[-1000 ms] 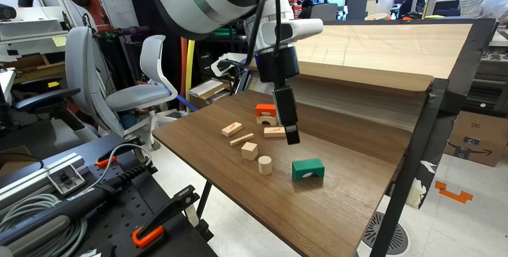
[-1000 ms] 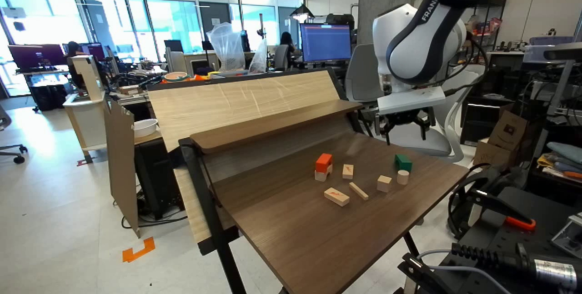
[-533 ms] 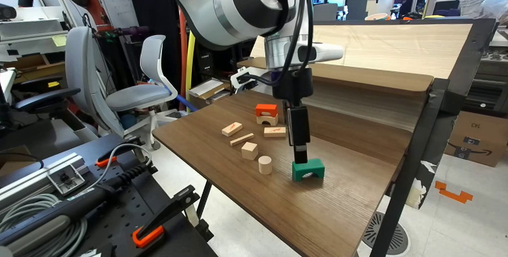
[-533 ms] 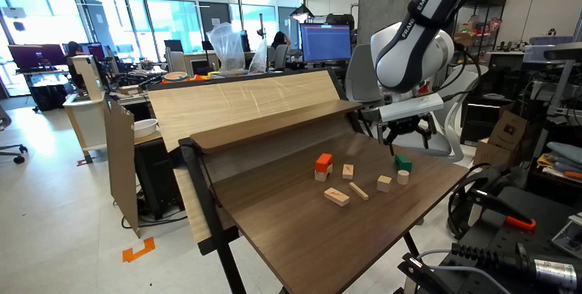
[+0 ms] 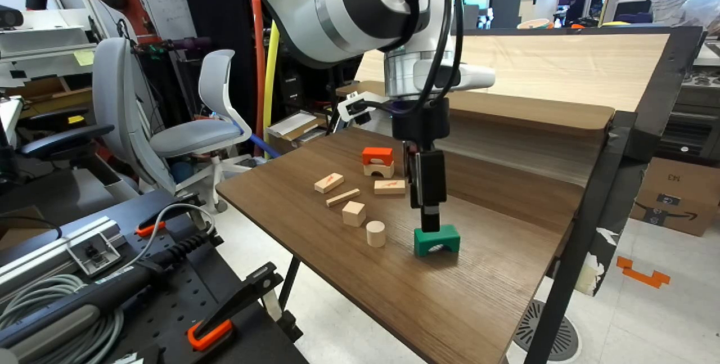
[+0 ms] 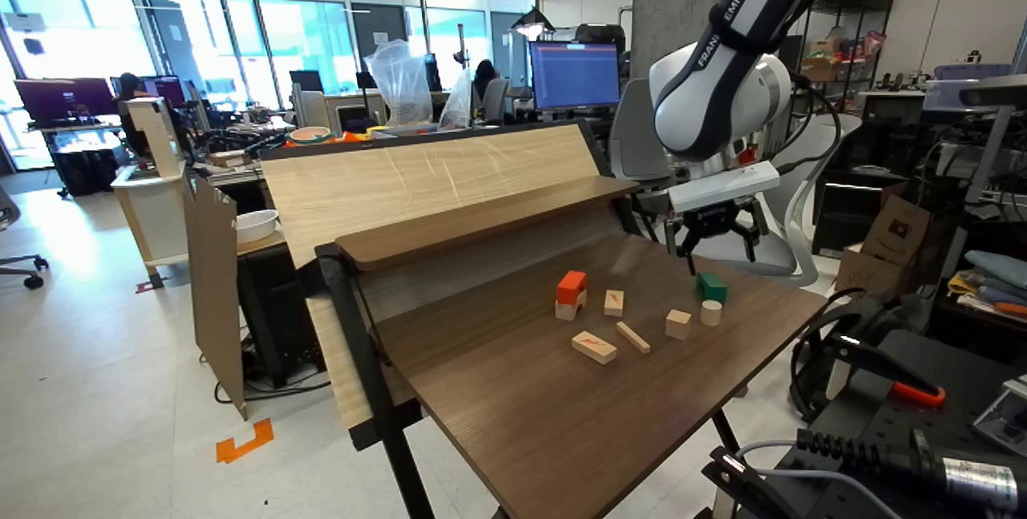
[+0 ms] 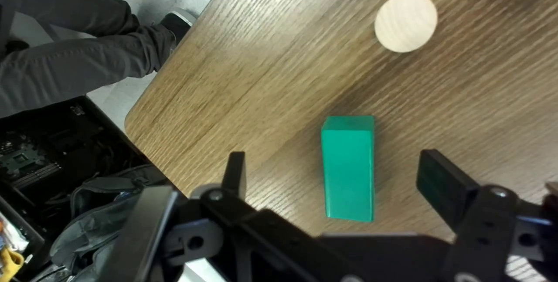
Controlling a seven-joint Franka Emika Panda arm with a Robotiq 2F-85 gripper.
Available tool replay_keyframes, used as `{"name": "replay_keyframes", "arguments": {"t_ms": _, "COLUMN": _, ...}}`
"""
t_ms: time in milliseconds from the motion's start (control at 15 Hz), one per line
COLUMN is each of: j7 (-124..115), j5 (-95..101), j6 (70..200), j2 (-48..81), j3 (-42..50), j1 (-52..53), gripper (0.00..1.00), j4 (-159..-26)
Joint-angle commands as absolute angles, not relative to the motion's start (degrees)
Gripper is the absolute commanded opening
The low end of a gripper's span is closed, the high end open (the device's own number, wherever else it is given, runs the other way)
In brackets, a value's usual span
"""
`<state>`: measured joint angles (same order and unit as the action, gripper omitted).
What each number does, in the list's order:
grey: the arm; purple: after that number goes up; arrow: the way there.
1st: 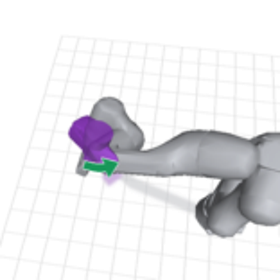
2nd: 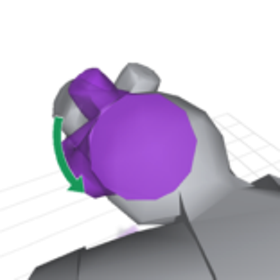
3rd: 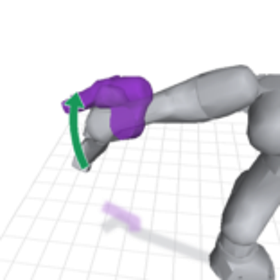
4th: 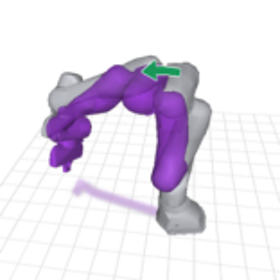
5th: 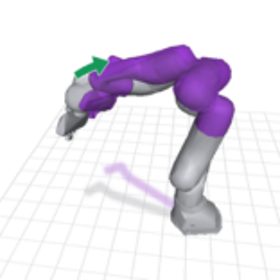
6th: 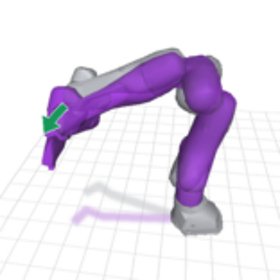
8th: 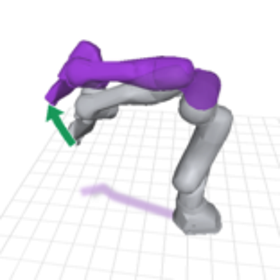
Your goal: Put the green block on top of the orange block
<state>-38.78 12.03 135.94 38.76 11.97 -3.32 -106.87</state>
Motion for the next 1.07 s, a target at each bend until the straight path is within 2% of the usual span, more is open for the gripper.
{"name": "replay_keyframes", "arguments": {"t_ms": 0, "j7": -38.96, "j5": 9.91, "j6": 138.05, "j2": 40.01, "j3": 13.22, "j1": -2.15, "gripper": 1.00, "j4": -106.55}}
{"name": "replay_keyframes", "arguments": {"t_ms": 533, "j7": -36.58, "j5": 3.34, "j6": 137.97, "j2": 41.61, "j3": 11.83, "j1": -3.52, "gripper": 1.00, "j4": -104.92}}
{"name": "replay_keyframes", "arguments": {"t_ms": 1000, "j7": -38.06, "j5": 2.15, "j6": 142.03, "j2": 48.17, "j3": 13.40, "j1": -3.02, "gripper": 1.00, "j4": -99.05}}
